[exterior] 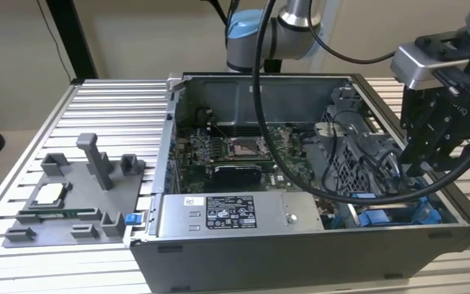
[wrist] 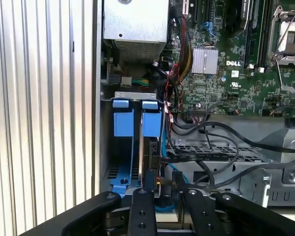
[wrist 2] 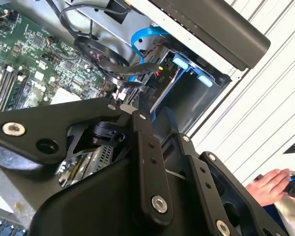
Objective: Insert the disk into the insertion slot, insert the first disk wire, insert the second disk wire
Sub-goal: 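Insert the second disk wire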
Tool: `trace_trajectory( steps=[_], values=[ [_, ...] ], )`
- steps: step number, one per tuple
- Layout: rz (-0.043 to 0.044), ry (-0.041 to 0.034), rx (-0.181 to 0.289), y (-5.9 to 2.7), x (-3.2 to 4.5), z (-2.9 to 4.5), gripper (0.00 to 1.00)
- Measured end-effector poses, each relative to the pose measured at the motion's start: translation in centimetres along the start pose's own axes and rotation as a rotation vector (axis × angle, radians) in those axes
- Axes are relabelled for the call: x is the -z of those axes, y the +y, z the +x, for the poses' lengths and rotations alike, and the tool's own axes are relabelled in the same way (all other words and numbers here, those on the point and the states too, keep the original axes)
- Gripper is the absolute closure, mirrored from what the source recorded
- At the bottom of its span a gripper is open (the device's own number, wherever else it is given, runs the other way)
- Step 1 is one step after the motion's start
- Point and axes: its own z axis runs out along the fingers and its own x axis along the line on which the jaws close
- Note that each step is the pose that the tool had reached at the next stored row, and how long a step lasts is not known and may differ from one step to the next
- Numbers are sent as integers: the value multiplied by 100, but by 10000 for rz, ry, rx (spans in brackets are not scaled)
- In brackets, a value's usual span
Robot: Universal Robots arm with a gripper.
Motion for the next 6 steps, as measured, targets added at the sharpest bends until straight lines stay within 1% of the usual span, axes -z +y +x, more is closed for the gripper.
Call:
trace_trajectory(
  steps=[6],
  values=[
    [0,1,0,0,6,0,0]
  ],
)
